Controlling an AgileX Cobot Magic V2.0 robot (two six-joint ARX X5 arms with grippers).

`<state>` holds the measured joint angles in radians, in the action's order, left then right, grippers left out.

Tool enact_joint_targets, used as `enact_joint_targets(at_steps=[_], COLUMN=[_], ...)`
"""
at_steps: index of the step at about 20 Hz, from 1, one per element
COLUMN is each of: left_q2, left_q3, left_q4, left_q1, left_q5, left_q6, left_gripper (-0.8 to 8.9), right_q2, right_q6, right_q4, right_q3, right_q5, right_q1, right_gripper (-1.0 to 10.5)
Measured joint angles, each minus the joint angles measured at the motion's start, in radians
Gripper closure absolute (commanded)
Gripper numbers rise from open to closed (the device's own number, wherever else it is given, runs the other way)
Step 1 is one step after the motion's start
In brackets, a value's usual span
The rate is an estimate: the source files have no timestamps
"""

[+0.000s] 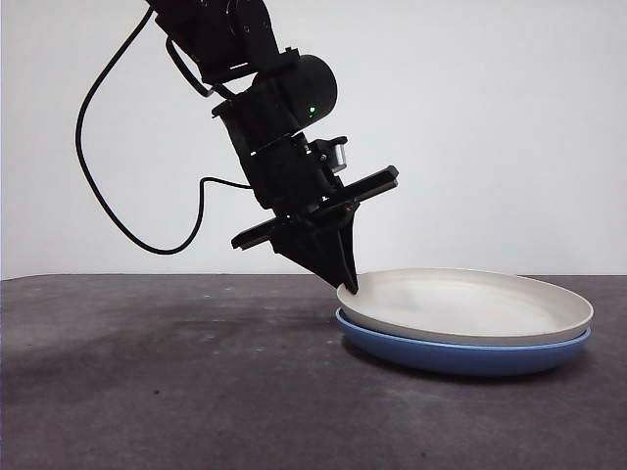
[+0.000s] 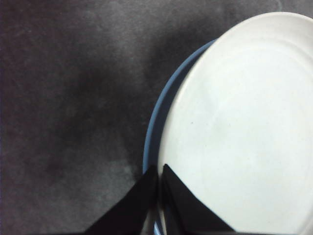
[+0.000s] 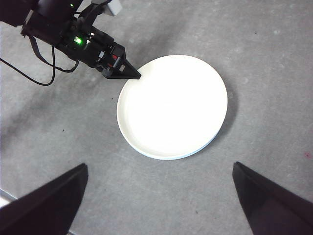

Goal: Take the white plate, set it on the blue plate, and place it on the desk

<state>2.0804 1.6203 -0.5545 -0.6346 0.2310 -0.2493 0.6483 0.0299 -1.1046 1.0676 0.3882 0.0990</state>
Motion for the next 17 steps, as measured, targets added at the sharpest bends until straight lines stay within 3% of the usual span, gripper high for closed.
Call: enact_joint_targets(at_steps=[3,4,11,17], left_q2=[0.0,0.0,0.0,-0.054], left_q3=[0.0,0.0,0.093,0.247], left_q4=[-0.001,-0.001,-0.094,-0.28], left_q1=[-0.003,-0.004,-0.005,0.008], left_q5=[0.001,0.002,0.002,0.002], left_q6=[0.0,0.0,0.005,0.095], left_gripper=[4.68,4.23,4.11,4.11], right_q2=[0.0,0.0,0.0,0.0], right_q6=[0.0,0.0,0.0,0.0], right_q4=[-0.002,-0.002,-0.002,-0.002], right_q3=[0.0,0.0,0.0,0.0], right_q5=[0.0,0.0,0.0,0.0], right_q1=[0.0,0.0,0.0,0.0], right_gripper=[4.7,4.7,4.7,4.7])
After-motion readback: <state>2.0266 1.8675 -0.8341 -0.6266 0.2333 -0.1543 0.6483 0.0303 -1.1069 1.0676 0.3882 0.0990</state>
